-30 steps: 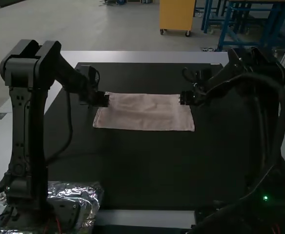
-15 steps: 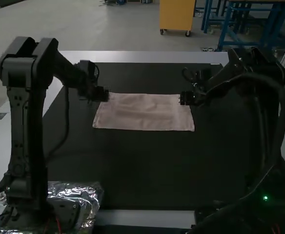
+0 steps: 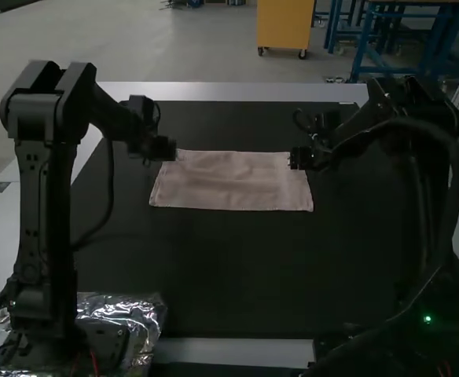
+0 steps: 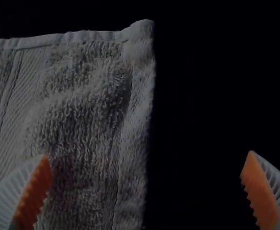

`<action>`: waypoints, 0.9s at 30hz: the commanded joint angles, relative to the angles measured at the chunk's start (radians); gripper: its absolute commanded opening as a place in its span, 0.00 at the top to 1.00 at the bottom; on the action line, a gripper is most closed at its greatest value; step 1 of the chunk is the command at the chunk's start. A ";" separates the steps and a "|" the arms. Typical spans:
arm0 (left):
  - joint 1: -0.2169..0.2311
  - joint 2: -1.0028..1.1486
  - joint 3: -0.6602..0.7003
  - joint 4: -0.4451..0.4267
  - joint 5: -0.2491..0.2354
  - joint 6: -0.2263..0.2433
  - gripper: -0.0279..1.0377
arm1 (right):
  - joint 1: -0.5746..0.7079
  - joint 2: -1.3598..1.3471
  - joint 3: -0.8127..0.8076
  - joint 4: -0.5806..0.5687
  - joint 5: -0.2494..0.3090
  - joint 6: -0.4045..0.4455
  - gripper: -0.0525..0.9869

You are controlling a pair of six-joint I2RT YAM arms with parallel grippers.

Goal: Fold the towel.

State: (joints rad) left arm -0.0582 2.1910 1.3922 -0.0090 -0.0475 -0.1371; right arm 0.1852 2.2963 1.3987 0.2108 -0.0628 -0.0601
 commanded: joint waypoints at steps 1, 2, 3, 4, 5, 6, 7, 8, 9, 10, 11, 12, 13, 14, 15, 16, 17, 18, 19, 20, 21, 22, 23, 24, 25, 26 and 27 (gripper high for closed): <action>0.004 0.009 0.028 0.020 0.011 -0.006 0.08 | 0.000 0.011 0.011 -0.024 -0.009 0.002 0.08; 0.004 0.015 0.028 0.021 0.011 -0.004 0.08 | 0.000 0.012 0.011 -0.024 -0.009 0.002 0.08; 0.004 0.021 0.030 0.024 0.011 -0.004 0.08 | 0.000 0.012 0.011 -0.024 -0.009 0.003 0.08; 0.004 0.030 0.033 0.026 0.011 -0.002 0.11 | 0.000 0.012 0.011 -0.024 -0.009 0.005 0.08; 0.004 0.038 0.034 0.027 0.011 -0.002 0.13 | 0.000 0.012 0.011 -0.025 -0.009 0.008 0.10; 0.004 0.046 0.037 0.027 0.011 -0.001 0.13 | 0.000 0.012 0.010 -0.027 -0.011 0.011 0.13; 0.006 0.055 0.039 0.024 0.011 0.002 0.13 | 0.000 0.015 0.010 -0.030 -0.019 0.013 0.19; 0.006 0.062 0.041 0.021 0.011 0.004 0.17 | 0.000 0.018 0.010 -0.040 -0.043 0.013 0.27; 0.006 0.072 0.037 0.023 0.012 0.005 0.27 | -0.001 0.018 0.006 -0.050 -0.086 0.016 0.40; 0.006 0.078 0.033 0.029 0.015 0.004 0.48 | -0.006 0.018 0.002 -0.057 -0.138 0.032 0.56; 0.009 0.084 0.030 0.035 0.032 0.005 0.74 | -0.010 0.018 -0.006 -0.057 -0.186 0.059 0.78; 0.011 0.087 0.027 0.049 0.051 0.005 0.97 | -0.016 0.018 -0.012 -0.056 -0.209 0.066 0.98; 0.014 0.087 0.021 0.060 0.071 0.005 0.96 | -0.024 0.015 -0.017 -0.057 -0.213 0.072 0.97; 0.015 0.085 0.016 0.064 0.083 0.005 0.96 | -0.029 0.014 -0.018 -0.062 -0.223 0.077 0.97; 0.015 0.084 0.014 0.066 0.090 0.005 0.96 | -0.033 0.012 -0.021 -0.077 -0.226 0.077 0.97; 0.015 0.081 0.016 0.063 0.090 0.005 0.96 | -0.036 0.009 -0.024 -0.083 -0.226 0.075 0.97; 0.012 0.075 0.016 0.060 0.095 0.005 0.96 | -0.041 0.005 -0.027 -0.083 -0.226 0.075 0.97; 0.012 0.064 0.013 0.063 0.103 0.005 0.96 | -0.043 -0.006 -0.029 -0.083 -0.224 0.077 0.97; 0.012 0.052 0.011 0.063 0.110 0.005 0.96 | -0.043 -0.018 -0.030 -0.083 -0.223 0.077 0.97; 0.012 0.038 0.011 0.060 0.117 0.005 0.96 | -0.046 -0.032 -0.030 -0.083 -0.221 0.077 0.97; 0.012 0.026 0.011 0.060 0.118 0.005 0.96 | -0.047 -0.047 -0.027 -0.083 -0.219 0.083 0.97; 0.012 0.012 0.011 0.060 0.118 0.005 0.96 | -0.046 -0.061 -0.026 -0.083 -0.219 0.089 0.97; 0.012 -0.002 0.011 0.060 0.124 0.007 0.96 | -0.044 -0.077 -0.024 -0.083 -0.219 0.095 0.97; 0.012 -0.014 0.011 0.058 0.126 0.007 0.96 | -0.043 -0.089 -0.023 -0.083 -0.219 0.097 0.97; 0.015 -0.025 0.011 0.057 0.127 0.007 0.96 | -0.041 -0.101 -0.023 -0.085 -0.219 0.097 0.97; 0.017 -0.036 0.013 0.047 0.132 0.010 0.96 | -0.039 -0.113 -0.023 -0.090 -0.219 0.097 0.97; 0.020 -0.046 0.013 0.034 0.136 0.010 0.96 | -0.039 -0.124 -0.026 -0.096 -0.219 0.097 0.97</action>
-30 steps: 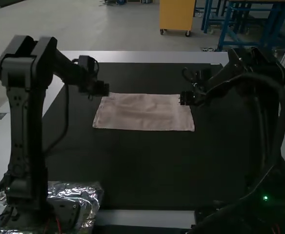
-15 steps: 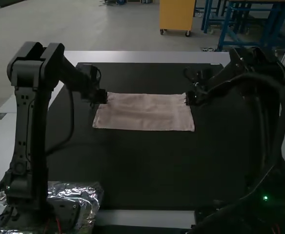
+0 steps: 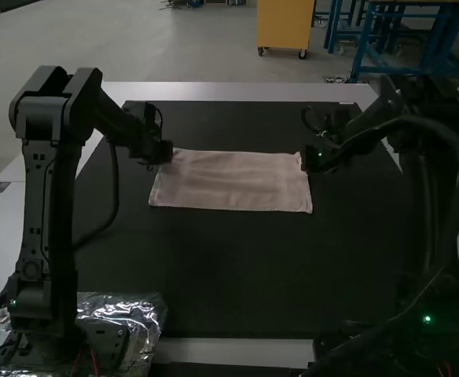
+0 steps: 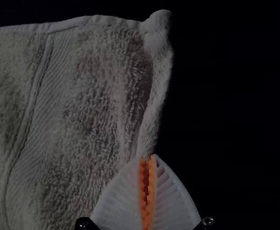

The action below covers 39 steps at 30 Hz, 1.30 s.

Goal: Fold the towel.

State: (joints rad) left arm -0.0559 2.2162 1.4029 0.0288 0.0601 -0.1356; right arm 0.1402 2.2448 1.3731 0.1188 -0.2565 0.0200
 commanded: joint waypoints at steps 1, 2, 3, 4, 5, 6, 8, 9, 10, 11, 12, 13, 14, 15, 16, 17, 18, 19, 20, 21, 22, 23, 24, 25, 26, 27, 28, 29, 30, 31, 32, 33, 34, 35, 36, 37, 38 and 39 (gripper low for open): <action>0.019 -0.084 -0.001 -0.015 0.035 0.008 0.96 | 0.006 -0.080 -0.002 -0.018 -0.027 0.017 0.97; 0.021 -0.096 -0.002 -0.030 0.037 0.008 0.96 | 0.004 -0.088 -0.005 -0.022 -0.026 0.015 0.97; 0.022 -0.107 -0.010 -0.040 0.043 0.010 0.96 | 0.002 -0.097 -0.012 -0.027 -0.026 0.015 0.97; 0.025 -0.116 -0.019 -0.041 0.043 0.010 0.96 | 0.001 -0.106 -0.020 -0.027 -0.026 0.014 0.97; 0.025 -0.130 -0.031 -0.040 0.043 0.008 0.96 | -0.001 -0.116 -0.031 -0.028 -0.024 0.014 0.97; 0.027 -0.142 -0.042 -0.038 0.043 0.008 0.96 | -0.001 -0.126 -0.039 -0.030 -0.024 0.012 0.97; 0.031 -0.162 -0.067 -0.035 0.043 0.010 0.96 | -0.002 -0.149 -0.060 -0.033 -0.023 0.009 0.97; 0.034 -0.171 -0.078 -0.035 0.043 0.011 0.96 | -0.002 -0.162 -0.071 -0.033 -0.021 0.009 0.97; 0.039 -0.179 -0.090 -0.035 0.043 0.016 0.96 | -0.002 -0.172 -0.082 -0.033 -0.020 0.009 0.97; 0.044 -0.188 -0.101 -0.035 0.043 0.017 0.96 | -0.004 -0.185 -0.092 -0.034 -0.020 0.006 0.97; 0.048 -0.199 -0.113 -0.035 0.043 0.021 0.96 | -0.004 -0.195 -0.103 -0.034 -0.020 0.005 0.97; 0.053 -0.210 -0.127 -0.035 0.043 0.028 0.96 | -0.007 -0.206 -0.114 -0.034 -0.020 0.003 0.97; 0.056 -0.220 -0.139 -0.032 0.043 0.028 0.96 | -0.008 -0.217 -0.126 -0.036 -0.020 0.001 0.97; 0.057 -0.231 -0.151 -0.030 0.043 0.030 0.96 | -0.011 -0.226 -0.137 -0.039 -0.020 -0.003 0.97; 0.060 -0.243 -0.163 -0.030 0.043 0.034 0.96 | -0.013 -0.237 -0.154 -0.041 -0.020 -0.005 0.97; 0.064 -0.256 -0.176 -0.029 0.043 0.037 0.96 | -0.013 -0.248 -0.170 -0.041 -0.021 -0.006 0.97; 0.065 -0.268 -0.189 -0.029 0.043 0.044 0.96 | -0.013 -0.261 -0.184 -0.041 -0.021 -0.008 0.97; 0.067 -0.282 -0.203 -0.029 0.043 0.051 0.96 | -0.013 -0.275 -0.201 -0.039 -0.023 -0.009 0.97; 0.067 -0.293 -0.217 -0.026 0.043 0.054 0.96 | -0.013 -0.289 -0.218 -0.036 -0.023 -0.011 0.97; 0.068 -0.305 -0.231 -0.021 0.043 0.056 0.96 | -0.013 -0.300 -0.232 -0.033 -0.023 -0.011 0.97; 0.068 -0.316 -0.243 -0.020 0.043 0.059 0.96 | -0.013 -0.309 -0.247 -0.031 -0.024 -0.011 0.97; 0.068 -0.328 -0.255 -0.020 0.043 0.060 0.96 | -0.013 -0.317 -0.261 -0.031 -0.026 -0.012 0.97; 0.068 -0.340 -0.269 -0.020 0.043 0.060 0.96 | -0.013 -0.326 -0.273 -0.033 -0.027 -0.012 0.97; 0.068 -0.351 -0.283 -0.020 0.043 0.060 0.96 | -0.013 -0.335 -0.289 -0.031 -0.030 -0.012 0.97; 0.068 -0.363 -0.295 -0.020 0.043 0.060 0.96 | -0.013 -0.346 -0.301 -0.030 -0.030 -0.012 0.97; 0.068 -0.377 -0.311 -0.017 0.043 0.060 0.96 | -0.013 -0.356 -0.315 -0.028 -0.030 -0.012 0.97; 0.068 -0.389 -0.324 -0.013 0.043 0.060 0.96 | -0.013 -0.367 -0.327 -0.028 -0.030 -0.012 0.97; 0.068 -0.403 -0.338 -0.012 0.043 0.062 0.96 | -0.013 -0.378 -0.336 -0.028 -0.030 -0.012 0.97; 0.068 -0.414 -0.352 -0.010 0.043 0.064 0.96 | -0.013 -0.387 -0.347 -0.028 -0.032 -0.012 0.97; 0.068 -0.424 -0.366 -0.012 0.043 0.068 0.96 | -0.013 -0.396 -0.358 -0.028 -0.032 -0.012 0.97; 0.068 -0.437 -0.380 -0.012 0.043 0.070 0.96 | -0.013 -0.404 -0.367 -0.028 -0.033 -0.012 0.97; 0.068 -0.449 -0.397 -0.010 0.043 0.076 0.96 | -0.013 -0.410 -0.374 -0.028 -0.033 -0.012 0.97; 0.068 -0.463 -0.413 -0.009 0.043 0.080 0.96 | -0.013 -0.415 -0.382 -0.028 -0.033 -0.012 0.97; 0.068 -0.477 -0.430 -0.007 0.043 0.082 0.96 | -0.013 -0.419 -0.391 -0.028 -0.033 -0.012 0.97; 0.070 -0.487 -0.447 -0.006 0.043 0.083 0.96 | -0.013 -0.422 -0.399 -0.027 -0.033 -0.012 0.97; 0.073 -0.497 -0.463 -0.006 0.043 0.083 0.96 | -0.013 -0.425 -0.410 -0.027 -0.033 -0.012 0.97; 0.076 -0.507 -0.479 -0.007 0.043 0.083 0.96 | -0.013 -0.427 -0.419 -0.027 -0.035 -0.012 0.97; 0.080 -0.518 -0.496 -0.007 0.043 0.083 0.96 | -0.013 -0.427 -0.430 -0.025 -0.035 -0.014 0.97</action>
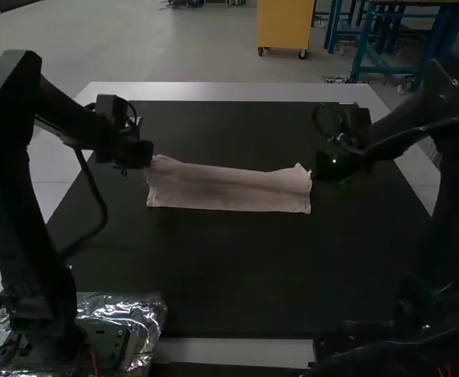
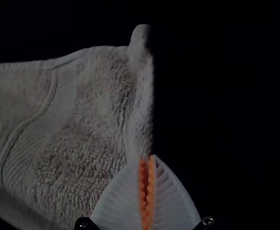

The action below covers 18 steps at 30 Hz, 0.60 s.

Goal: Fold the towel.

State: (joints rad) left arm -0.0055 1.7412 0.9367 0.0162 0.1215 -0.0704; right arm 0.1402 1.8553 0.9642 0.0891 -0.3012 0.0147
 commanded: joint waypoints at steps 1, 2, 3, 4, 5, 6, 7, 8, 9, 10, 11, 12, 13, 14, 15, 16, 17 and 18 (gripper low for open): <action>0.030 -0.055 -0.049 0.005 -0.019 0.018 0.96 | -0.013 -0.041 -0.035 0.004 0.008 -0.009 0.97; 0.032 -0.068 -0.067 0.007 -0.019 0.018 0.96 | -0.013 -0.042 -0.047 0.004 0.008 -0.009 0.97; 0.032 -0.080 -0.087 0.011 -0.019 0.018 0.96 | -0.013 -0.047 -0.059 0.008 0.005 -0.009 0.97; 0.033 -0.091 -0.108 0.016 -0.019 0.018 0.96 | -0.013 -0.051 -0.071 0.011 0.001 -0.010 0.97; 0.032 -0.101 -0.130 0.028 -0.019 0.018 0.96 | -0.013 -0.054 -0.082 0.017 0.001 -0.012 0.97; 0.032 -0.109 -0.150 0.036 -0.019 0.020 0.96 | -0.013 -0.057 -0.096 0.026 0.001 -0.012 0.97; 0.033 -0.115 -0.168 0.044 -0.019 0.023 0.96 | -0.013 -0.061 -0.105 0.032 0.001 -0.013 0.97; 0.032 -0.120 -0.185 0.048 -0.019 0.023 0.96 | -0.013 -0.061 -0.114 0.035 0.001 -0.013 0.97; 0.032 -0.123 -0.205 0.053 -0.019 0.023 0.96 | -0.013 -0.059 -0.122 0.044 0.002 -0.013 0.97; 0.032 -0.124 -0.223 0.062 -0.019 0.023 0.96 | -0.013 -0.061 -0.134 0.057 0.002 -0.013 0.97; 0.032 -0.126 -0.243 0.076 -0.019 0.023 0.96 | -0.013 -0.059 -0.145 0.069 0.001 -0.012 0.97; 0.032 -0.124 -0.265 0.097 -0.017 0.023 0.95 | -0.013 -0.059 -0.154 0.080 0.002 -0.012 0.97; 0.032 -0.123 -0.285 0.120 -0.019 0.023 0.95 | -0.013 -0.057 -0.162 0.090 0.002 -0.015 0.97; 0.032 -0.121 -0.306 0.148 -0.017 0.023 0.84 | -0.013 -0.057 -0.170 0.107 0.004 -0.016 0.91; 0.030 -0.121 -0.323 0.162 -0.002 0.023 0.65 | -0.013 -0.059 -0.177 0.120 0.004 -0.018 0.76; 0.032 -0.121 -0.335 0.174 0.024 0.023 0.41 | -0.014 -0.061 -0.179 0.121 0.005 -0.021 0.59; 0.032 -0.123 -0.342 0.180 0.040 0.023 0.20 | -0.013 -0.061 -0.179 0.127 0.005 -0.025 0.42; 0.033 -0.123 -0.342 0.183 0.040 0.023 0.06 | -0.013 -0.062 -0.176 0.129 0.007 -0.024 0.24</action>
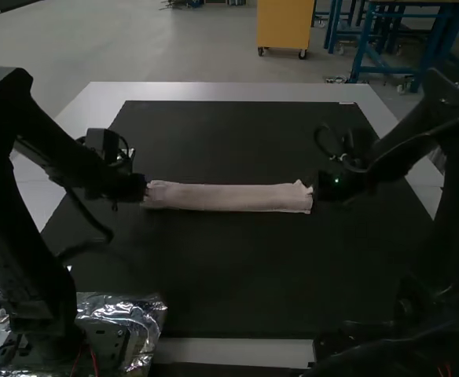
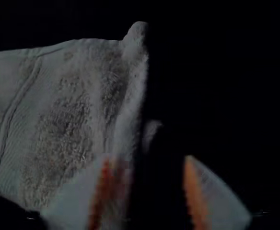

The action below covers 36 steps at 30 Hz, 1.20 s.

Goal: Fold the towel.

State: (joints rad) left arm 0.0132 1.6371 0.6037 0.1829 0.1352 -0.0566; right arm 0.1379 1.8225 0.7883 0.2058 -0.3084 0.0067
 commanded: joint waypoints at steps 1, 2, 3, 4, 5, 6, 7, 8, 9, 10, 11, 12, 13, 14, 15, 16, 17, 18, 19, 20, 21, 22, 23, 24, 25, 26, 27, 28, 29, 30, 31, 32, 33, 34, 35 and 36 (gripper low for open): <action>0.014 -0.020 -0.005 0.023 0.034 0.006 0.05 | -0.012 -0.035 0.003 0.014 0.014 -0.016 0.15; 0.014 -0.020 -0.004 0.030 0.058 0.000 0.05 | -0.011 -0.042 0.009 0.014 0.012 -0.016 0.11; 0.019 -0.022 0.001 0.035 0.066 -0.009 0.05 | -0.008 -0.049 0.014 0.014 0.012 -0.016 0.08; 0.024 -0.023 0.008 0.038 0.066 -0.015 0.05 | -0.004 -0.054 0.019 0.014 0.012 -0.014 0.08; 0.031 -0.025 0.019 0.040 0.067 -0.015 0.05 | -0.004 -0.060 0.023 0.015 0.012 -0.013 0.08; 0.041 -0.025 0.030 0.038 0.072 -0.026 0.05 | -0.003 -0.061 0.031 0.015 0.012 -0.011 0.08; 0.053 -0.025 0.044 0.038 0.075 -0.042 0.06 | -0.003 -0.063 0.037 0.015 0.012 -0.011 0.08; 0.065 -0.025 0.056 0.035 0.078 -0.045 0.06 | -0.001 -0.065 0.042 0.015 0.012 -0.010 0.08; 0.076 -0.026 0.067 0.029 0.078 -0.052 0.06 | 0.000 -0.065 0.048 0.014 0.012 -0.008 0.08; 0.085 -0.026 0.079 0.026 0.081 -0.065 0.06 | 0.005 -0.063 0.051 0.015 0.014 -0.008 0.08; 0.091 -0.026 0.088 0.023 0.095 -0.066 0.06 | 0.011 -0.063 0.051 0.017 0.019 -0.010 0.08; 0.097 -0.026 0.099 0.018 0.099 -0.068 0.06 | 0.017 -0.061 0.051 0.023 0.028 -0.010 0.08; 0.097 -0.026 0.108 0.012 0.099 -0.068 0.06 | 0.026 -0.060 0.049 0.026 0.035 -0.010 0.08; 0.097 -0.026 0.116 0.007 0.099 -0.068 0.06 | 0.031 -0.058 0.049 0.027 0.037 -0.010 0.08; 0.097 -0.026 0.120 0.004 0.099 -0.068 0.06 | 0.039 -0.052 0.048 0.029 0.038 -0.010 0.08; 0.097 -0.026 0.125 0.000 0.099 -0.066 0.06 | 0.043 -0.046 0.046 0.030 0.042 -0.010 0.08; 0.097 -0.026 0.130 -0.005 0.099 -0.068 0.06 | 0.048 -0.037 0.046 0.032 0.043 -0.010 0.08; 0.097 -0.026 0.134 -0.008 0.099 -0.068 0.06 | 0.052 -0.029 0.046 0.032 0.043 -0.010 0.08; 0.099 -0.028 0.137 -0.014 0.099 -0.066 0.06 | 0.057 -0.022 0.048 0.032 0.043 -0.011 0.08; 0.100 -0.029 0.140 -0.019 0.099 -0.065 0.06 | 0.060 -0.015 0.046 0.033 0.043 -0.011 0.08; 0.100 -0.029 0.140 -0.022 0.099 -0.063 0.06 | 0.062 -0.008 0.046 0.035 0.045 -0.011 0.08; 0.100 -0.031 0.142 -0.022 0.099 -0.063 0.06 | 0.065 -0.002 0.046 0.037 0.045 -0.011 0.08; 0.100 -0.034 0.140 -0.022 0.099 -0.063 0.06 | 0.066 0.004 0.046 0.040 0.061 -0.013 0.08; 0.100 -0.036 0.142 -0.022 0.099 -0.063 0.06 | 0.068 0.009 0.046 0.043 0.069 -0.013 0.08; 0.100 -0.037 0.142 -0.026 0.099 -0.063 0.06 | 0.071 0.014 0.046 0.043 0.069 -0.013 0.08; 0.100 -0.040 0.140 -0.030 0.099 -0.061 0.06 | 0.072 0.017 0.046 0.044 0.071 -0.013 0.08; 0.100 -0.043 0.139 -0.031 0.099 -0.061 0.06 | 0.075 0.024 0.043 0.046 0.071 -0.014 0.08; 0.100 -0.048 0.137 -0.031 0.099 -0.060 0.06 | 0.078 0.029 0.042 0.049 0.072 -0.013 0.08; 0.100 -0.051 0.137 -0.031 0.099 -0.060 0.06 | 0.080 0.038 0.042 0.049 0.074 -0.013 0.08; 0.100 -0.054 0.137 -0.031 0.099 -0.060 0.06 | 0.083 0.046 0.040 0.050 0.075 -0.013 0.08; 0.100 -0.057 0.136 -0.033 0.099 -0.060 0.06 | 0.086 0.057 0.038 0.050 0.075 -0.014 0.08; 0.100 -0.060 0.136 -0.033 0.099 -0.060 0.06 | 0.089 0.067 0.038 0.049 0.075 -0.014 0.10; 0.102 -0.062 0.136 -0.033 0.098 -0.058 0.06 | 0.094 0.077 0.035 0.049 0.074 -0.014 0.13; 0.100 -0.063 0.136 -0.033 0.098 -0.058 0.06 | 0.097 0.084 0.032 0.049 0.074 -0.017 0.19; 0.102 -0.063 0.134 -0.033 0.098 -0.058 0.06 | 0.100 0.092 0.026 0.047 0.069 -0.019 0.33; 0.100 -0.063 0.134 -0.033 0.098 -0.058 0.06 | 0.100 0.097 0.019 0.049 0.049 -0.016 0.52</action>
State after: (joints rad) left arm 0.1066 1.5955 0.7174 0.1474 0.2184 -0.1135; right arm 0.2165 1.8908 0.8204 0.2573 -0.2310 -0.0082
